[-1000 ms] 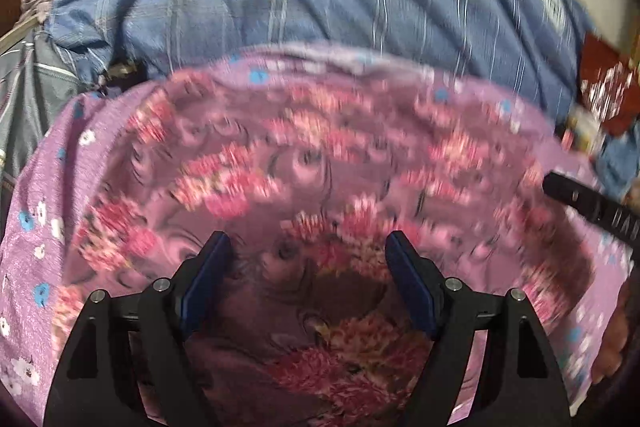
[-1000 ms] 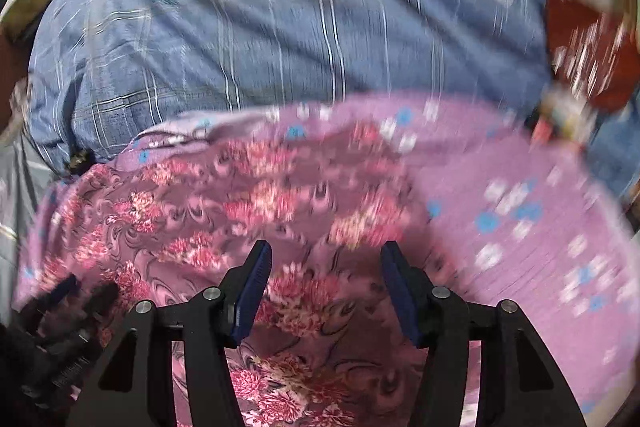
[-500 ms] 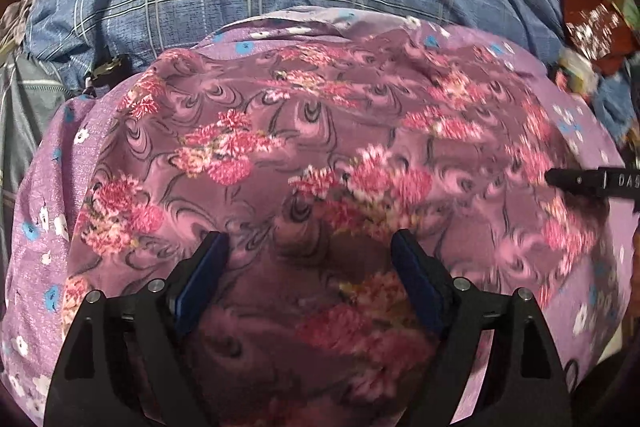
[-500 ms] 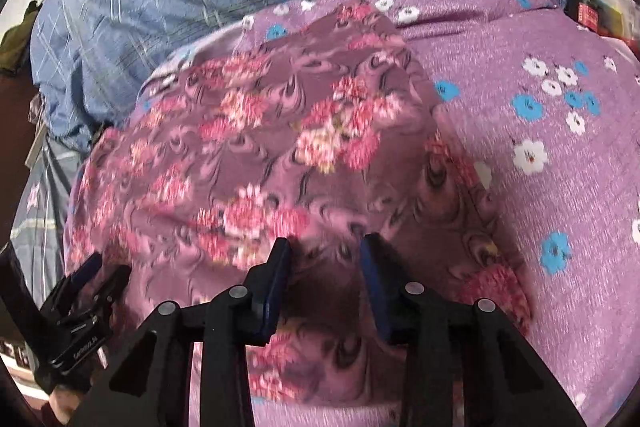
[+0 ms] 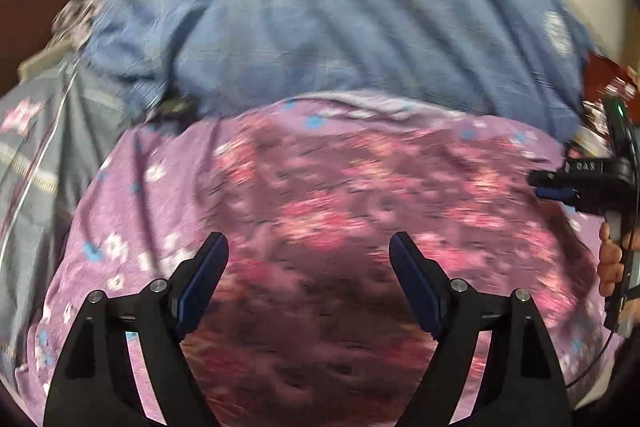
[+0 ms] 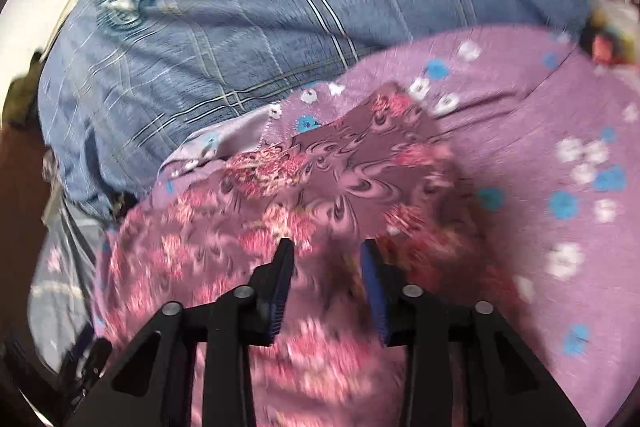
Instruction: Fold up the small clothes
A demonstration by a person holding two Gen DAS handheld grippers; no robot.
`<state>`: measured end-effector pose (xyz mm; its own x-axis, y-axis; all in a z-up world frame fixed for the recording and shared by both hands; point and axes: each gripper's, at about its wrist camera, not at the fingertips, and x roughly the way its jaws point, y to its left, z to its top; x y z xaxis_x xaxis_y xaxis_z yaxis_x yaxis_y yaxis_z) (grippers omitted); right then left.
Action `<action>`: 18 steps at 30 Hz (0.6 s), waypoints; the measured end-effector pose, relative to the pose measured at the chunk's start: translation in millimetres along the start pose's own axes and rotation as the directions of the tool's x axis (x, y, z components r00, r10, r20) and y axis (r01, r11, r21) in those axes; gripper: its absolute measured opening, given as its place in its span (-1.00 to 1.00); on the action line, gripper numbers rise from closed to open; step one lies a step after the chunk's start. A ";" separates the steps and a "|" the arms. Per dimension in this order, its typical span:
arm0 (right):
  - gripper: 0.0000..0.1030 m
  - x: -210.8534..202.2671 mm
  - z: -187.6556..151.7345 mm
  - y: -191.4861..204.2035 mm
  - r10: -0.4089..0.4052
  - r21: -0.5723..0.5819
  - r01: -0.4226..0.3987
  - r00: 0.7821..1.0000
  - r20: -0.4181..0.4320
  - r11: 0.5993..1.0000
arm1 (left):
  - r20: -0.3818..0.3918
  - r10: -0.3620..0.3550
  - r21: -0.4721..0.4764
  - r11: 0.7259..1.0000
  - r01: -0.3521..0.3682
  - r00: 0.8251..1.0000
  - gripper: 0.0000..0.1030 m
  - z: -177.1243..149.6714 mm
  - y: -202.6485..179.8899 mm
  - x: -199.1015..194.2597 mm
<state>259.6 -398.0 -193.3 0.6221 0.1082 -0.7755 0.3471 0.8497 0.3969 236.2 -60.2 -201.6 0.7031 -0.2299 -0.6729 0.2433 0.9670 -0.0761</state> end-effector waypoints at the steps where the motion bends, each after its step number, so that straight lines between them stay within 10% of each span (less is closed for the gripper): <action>1: -0.46 11.0 3.6 -5.1 -0.020 0.021 0.020 1.000 -0.005 1.000 | -0.052 0.045 -0.017 0.999 -0.046 0.998 0.62 -1.6 7.5 12.3; 4: -1.00 35.5 12.4 -29.2 -0.050 0.111 0.054 0.998 -0.036 0.992 | -0.208 0.102 -0.015 0.994 -0.107 0.973 0.66 -16.2 20.2 45.7; 15: -0.68 -29.8 -18.6 7.3 -0.091 -0.021 0.092 0.994 0.053 0.996 | -0.083 0.042 -0.033 0.998 -0.045 0.996 0.64 -11.0 13.7 5.5; 18: -0.68 -40.3 -43.5 7.7 -0.069 -0.001 0.069 0.998 0.000 0.998 | -0.155 0.081 0.024 0.997 -0.078 0.985 0.64 -18.7 9.6 15.3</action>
<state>206.7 -373.4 -180.3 0.5967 0.0491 -0.8010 0.3882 0.8559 0.3416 236.8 -52.4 -226.4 0.6086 -0.1308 -0.7827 0.2032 0.9791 -0.0055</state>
